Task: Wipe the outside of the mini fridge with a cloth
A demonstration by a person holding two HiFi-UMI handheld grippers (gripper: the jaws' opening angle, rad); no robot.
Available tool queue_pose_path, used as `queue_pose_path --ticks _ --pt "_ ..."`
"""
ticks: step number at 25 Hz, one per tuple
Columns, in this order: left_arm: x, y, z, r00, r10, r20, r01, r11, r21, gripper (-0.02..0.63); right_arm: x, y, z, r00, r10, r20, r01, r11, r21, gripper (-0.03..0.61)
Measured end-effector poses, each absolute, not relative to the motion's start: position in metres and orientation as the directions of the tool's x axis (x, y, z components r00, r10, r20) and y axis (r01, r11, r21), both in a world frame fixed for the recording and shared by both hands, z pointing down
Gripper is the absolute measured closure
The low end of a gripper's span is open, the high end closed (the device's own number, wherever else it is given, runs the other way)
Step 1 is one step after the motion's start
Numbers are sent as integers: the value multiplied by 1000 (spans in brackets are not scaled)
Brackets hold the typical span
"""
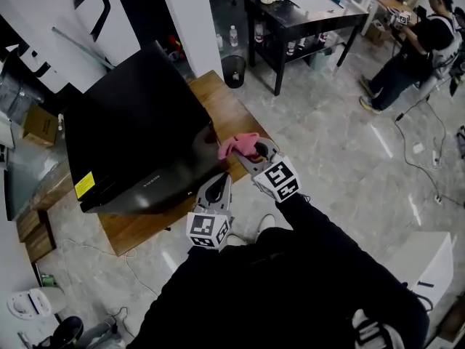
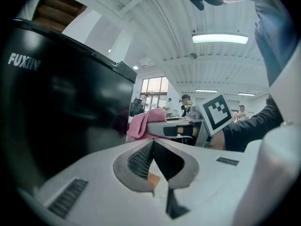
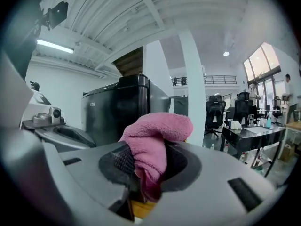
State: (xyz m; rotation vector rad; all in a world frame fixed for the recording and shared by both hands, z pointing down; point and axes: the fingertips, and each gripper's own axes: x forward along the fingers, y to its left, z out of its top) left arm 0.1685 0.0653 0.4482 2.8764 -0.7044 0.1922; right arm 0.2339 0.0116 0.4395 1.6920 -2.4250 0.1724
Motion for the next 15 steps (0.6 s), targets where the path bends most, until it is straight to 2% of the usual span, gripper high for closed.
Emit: queue_pose_path --ticks 5,10,15 --pt "168 75 436 895 -426 130 -441 -889 122 607 234 19 426 -311 -927 209 -942 330 62 451" --pt "185 66 429 897 -427 120 -442 -880 172 607 245 -4 420 -326 -913 245 -912 372 175 453" --pt "220 47 414 887 -450 106 -462 -869 177 607 260 -40 411 -452 -864 221 -856 490 164 454"
